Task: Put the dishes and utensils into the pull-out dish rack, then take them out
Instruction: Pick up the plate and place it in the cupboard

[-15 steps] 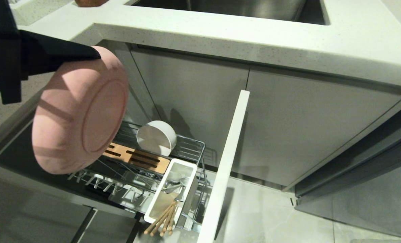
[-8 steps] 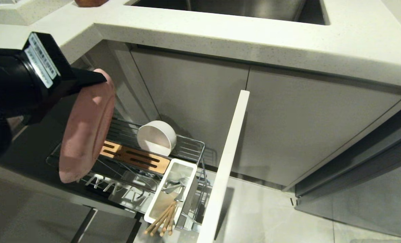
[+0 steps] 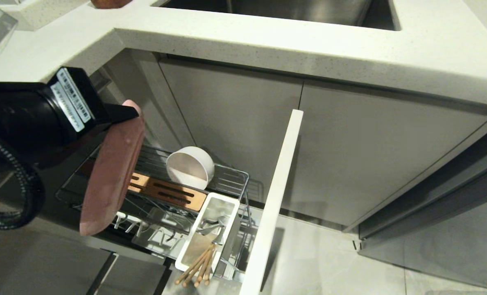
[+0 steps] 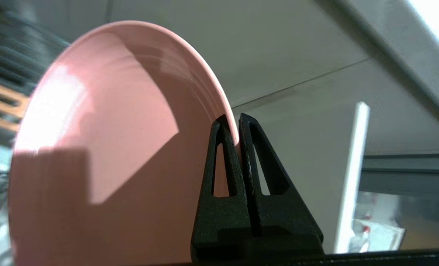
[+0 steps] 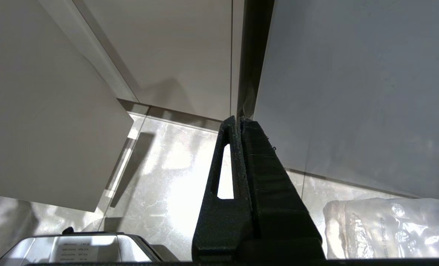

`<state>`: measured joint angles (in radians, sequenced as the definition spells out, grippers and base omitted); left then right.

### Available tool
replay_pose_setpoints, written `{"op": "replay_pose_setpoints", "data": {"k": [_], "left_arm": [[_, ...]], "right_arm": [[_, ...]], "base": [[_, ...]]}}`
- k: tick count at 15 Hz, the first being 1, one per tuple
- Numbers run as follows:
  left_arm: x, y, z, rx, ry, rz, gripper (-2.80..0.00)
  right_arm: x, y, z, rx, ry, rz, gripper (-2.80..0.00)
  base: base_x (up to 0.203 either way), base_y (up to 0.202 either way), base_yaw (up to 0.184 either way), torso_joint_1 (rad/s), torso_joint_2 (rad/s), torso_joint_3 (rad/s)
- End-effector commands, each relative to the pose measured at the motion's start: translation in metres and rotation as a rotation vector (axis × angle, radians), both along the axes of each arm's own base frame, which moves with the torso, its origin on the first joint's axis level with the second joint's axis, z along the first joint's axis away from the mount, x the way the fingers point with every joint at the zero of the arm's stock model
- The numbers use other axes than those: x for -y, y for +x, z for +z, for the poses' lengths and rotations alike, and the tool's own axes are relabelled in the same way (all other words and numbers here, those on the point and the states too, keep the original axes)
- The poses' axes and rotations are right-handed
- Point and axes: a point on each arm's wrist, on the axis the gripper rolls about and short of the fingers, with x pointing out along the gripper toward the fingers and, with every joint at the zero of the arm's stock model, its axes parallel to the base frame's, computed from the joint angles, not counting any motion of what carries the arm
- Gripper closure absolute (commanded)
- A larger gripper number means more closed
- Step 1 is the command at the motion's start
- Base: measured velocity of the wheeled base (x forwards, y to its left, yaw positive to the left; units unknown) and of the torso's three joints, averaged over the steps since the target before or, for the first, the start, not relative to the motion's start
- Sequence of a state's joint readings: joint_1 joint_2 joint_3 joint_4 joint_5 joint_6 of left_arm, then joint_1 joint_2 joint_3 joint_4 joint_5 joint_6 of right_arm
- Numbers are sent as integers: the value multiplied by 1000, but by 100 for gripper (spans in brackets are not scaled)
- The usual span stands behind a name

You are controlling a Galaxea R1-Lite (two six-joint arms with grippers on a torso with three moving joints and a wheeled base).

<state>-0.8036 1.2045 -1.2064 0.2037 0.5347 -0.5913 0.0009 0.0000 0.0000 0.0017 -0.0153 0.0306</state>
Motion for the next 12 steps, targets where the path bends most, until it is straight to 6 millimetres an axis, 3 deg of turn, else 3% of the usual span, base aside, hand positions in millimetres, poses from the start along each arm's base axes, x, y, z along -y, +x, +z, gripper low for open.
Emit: {"op": "replay_pose_setpoints", "data": {"k": [1, 6, 12], "left_arm": [[9, 0, 0, 31, -33, -9, 0], [55, 6, -6, 128, -106, 160, 0], [58, 7, -24, 119, -134, 269, 0]], "right_arm": [[0, 0, 0, -2, 0, 0, 0], [0, 0, -1, -3, 0, -1, 0], [0, 0, 0, -1, 0, 0, 0]], "base": [[0, 0, 0, 0, 0, 0], [0, 0, 0, 0, 0, 0], [0, 0, 0, 0, 0, 0]]}}
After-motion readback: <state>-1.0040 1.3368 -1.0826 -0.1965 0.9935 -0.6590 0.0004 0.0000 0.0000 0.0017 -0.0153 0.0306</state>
